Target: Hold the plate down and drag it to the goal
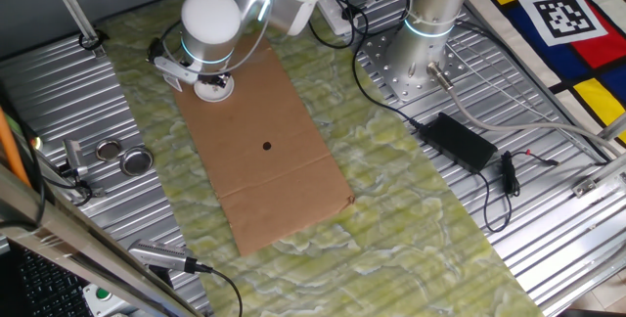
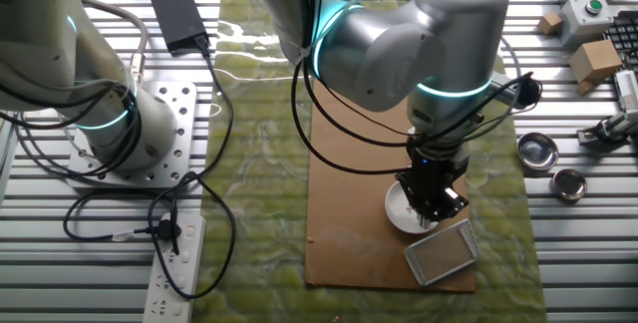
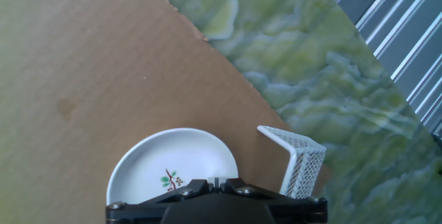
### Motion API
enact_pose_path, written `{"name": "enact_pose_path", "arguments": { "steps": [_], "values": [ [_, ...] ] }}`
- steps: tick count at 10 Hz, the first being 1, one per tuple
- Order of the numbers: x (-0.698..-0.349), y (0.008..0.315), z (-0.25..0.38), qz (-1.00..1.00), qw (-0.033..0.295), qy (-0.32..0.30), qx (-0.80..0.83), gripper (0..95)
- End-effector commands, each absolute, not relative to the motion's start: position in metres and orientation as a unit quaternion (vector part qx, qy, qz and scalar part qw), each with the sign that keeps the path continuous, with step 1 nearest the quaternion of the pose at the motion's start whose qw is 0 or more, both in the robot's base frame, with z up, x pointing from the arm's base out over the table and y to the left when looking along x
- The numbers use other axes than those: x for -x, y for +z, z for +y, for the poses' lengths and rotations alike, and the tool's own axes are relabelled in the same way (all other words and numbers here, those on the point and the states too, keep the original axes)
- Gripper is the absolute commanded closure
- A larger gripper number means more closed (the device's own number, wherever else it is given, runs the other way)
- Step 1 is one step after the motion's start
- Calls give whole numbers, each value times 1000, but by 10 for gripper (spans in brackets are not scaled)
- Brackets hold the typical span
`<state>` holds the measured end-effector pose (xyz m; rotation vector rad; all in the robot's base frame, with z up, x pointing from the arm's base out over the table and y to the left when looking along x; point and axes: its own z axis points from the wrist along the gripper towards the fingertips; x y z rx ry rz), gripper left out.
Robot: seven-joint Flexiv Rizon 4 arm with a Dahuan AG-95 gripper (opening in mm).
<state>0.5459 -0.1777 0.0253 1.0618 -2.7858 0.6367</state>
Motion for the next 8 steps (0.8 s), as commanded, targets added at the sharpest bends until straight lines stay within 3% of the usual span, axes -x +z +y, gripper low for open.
{"name": "enact_pose_path", "arguments": {
  "steps": [1, 8],
  "values": [
    [-548, 24, -180, -912, 46, 209, -350, 950],
    [-555, 23, -186, -909, 49, 211, -355, 950]
  ]
}}
